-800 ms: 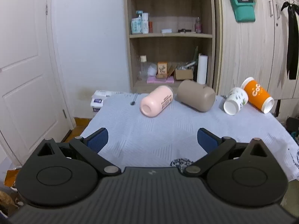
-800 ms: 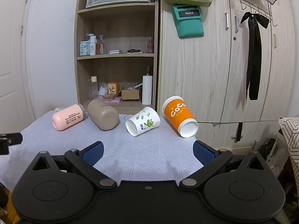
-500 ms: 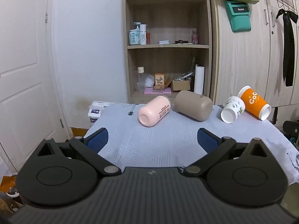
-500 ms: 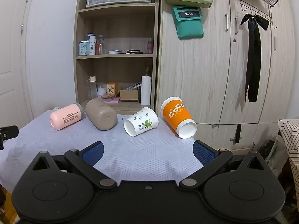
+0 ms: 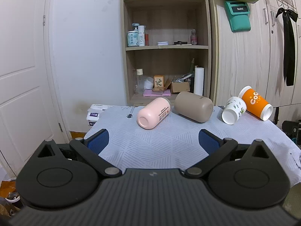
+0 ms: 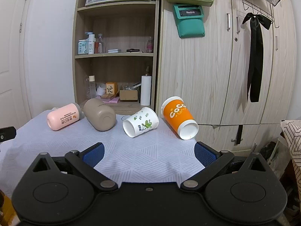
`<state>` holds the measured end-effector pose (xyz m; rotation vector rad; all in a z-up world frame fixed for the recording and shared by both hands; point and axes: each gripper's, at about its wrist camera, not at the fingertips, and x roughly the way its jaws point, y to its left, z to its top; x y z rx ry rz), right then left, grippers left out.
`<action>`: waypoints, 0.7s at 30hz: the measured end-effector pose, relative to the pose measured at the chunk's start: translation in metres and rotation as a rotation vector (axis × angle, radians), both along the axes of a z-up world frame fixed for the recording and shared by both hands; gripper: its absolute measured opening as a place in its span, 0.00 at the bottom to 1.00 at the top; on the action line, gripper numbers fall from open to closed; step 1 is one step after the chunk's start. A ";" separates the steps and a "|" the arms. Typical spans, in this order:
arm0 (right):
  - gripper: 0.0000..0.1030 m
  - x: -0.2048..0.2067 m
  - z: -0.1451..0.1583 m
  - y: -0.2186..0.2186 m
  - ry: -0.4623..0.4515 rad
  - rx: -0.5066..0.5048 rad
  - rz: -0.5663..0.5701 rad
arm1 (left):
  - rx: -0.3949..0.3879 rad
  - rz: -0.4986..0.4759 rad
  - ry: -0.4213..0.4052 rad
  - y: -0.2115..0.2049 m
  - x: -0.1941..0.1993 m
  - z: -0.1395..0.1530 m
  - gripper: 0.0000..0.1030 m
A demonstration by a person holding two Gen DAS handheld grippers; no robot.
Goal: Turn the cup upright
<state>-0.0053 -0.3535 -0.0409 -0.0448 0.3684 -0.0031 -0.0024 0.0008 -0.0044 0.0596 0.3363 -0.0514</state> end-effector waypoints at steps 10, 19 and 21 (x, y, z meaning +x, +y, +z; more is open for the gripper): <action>1.00 0.001 -0.002 0.004 0.007 -0.011 0.020 | 0.006 -0.012 0.018 -0.001 0.001 -0.003 1.00; 1.00 0.002 -0.005 0.007 0.010 -0.018 0.023 | 0.014 0.011 0.040 0.002 0.000 -0.006 1.00; 1.00 0.002 -0.005 0.008 0.009 -0.020 0.020 | 0.000 0.021 0.029 0.005 -0.002 -0.004 1.00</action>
